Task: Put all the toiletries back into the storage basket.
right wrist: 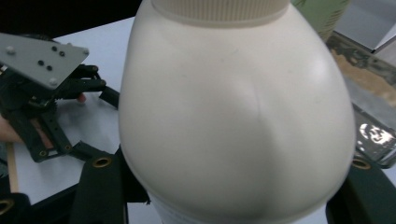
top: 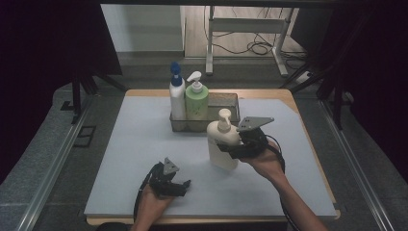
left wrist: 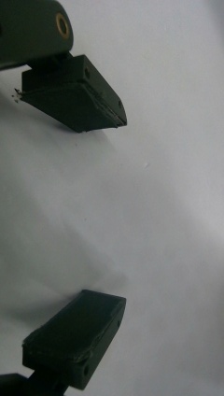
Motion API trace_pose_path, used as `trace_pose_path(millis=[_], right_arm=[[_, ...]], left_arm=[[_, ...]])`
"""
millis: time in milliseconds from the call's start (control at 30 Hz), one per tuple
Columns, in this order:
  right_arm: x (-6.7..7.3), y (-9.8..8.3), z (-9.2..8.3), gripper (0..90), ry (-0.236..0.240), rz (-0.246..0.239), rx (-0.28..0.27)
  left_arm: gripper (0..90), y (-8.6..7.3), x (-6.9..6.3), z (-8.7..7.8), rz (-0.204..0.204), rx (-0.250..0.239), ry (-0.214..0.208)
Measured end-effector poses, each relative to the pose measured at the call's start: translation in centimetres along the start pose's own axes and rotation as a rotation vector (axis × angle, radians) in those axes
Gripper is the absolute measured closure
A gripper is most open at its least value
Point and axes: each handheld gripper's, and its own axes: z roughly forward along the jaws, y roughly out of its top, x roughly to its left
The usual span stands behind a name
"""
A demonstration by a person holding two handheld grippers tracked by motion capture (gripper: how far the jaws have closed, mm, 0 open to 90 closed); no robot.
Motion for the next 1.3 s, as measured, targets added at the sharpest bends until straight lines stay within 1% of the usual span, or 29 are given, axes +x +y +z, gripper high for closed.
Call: trace_pose_path(millis=[167,300,467,500,533,600,733,867,1300], right_arm=[[-0.8,0.8,-0.5,38.0,-0.028,0.012,-0.008],[-1.4,1.6,-1.0,38.1,-0.049,0.022,-0.026],[-1.9,2.6,-1.2,38.1,-0.076,0.026,-0.039],[-1.9,2.6,-1.2,38.1,-0.076,0.026,-0.039],[-2.2,3.1,-1.2,38.1,-0.096,0.026,-0.042],[-2.4,3.3,-1.2,38.1,-0.106,0.03,-0.042],[-3.2,3.9,-1.1,38.1,-0.133,0.049,-0.049],[-3.9,4.4,-0.9,38.1,-0.152,0.072,-0.061],[-5.8,6.1,-0.2,38.1,-0.221,0.112,-0.088]], left_arm=[[12.2,0.0,0.0,0.0,0.001,0.001,0.001],[12.2,0.0,0.0,0.0,0.0,0.001,0.001],[12.2,0.0,0.0,0.0,0.0,0.001,0.001],[12.2,0.0,0.0,0.0,0.0,0.001,0.001],[12.2,0.0,0.0,0.0,-0.001,0.0,0.001],[12.2,0.0,0.0,0.0,0.0,0.002,0.002],[12.2,0.0,0.0,0.0,-0.001,0.001,0.002],[12.2,0.0,0.0,0.0,-0.001,0.002,0.001],[12.2,0.0,0.0,0.0,-0.002,0.001,0.001]])
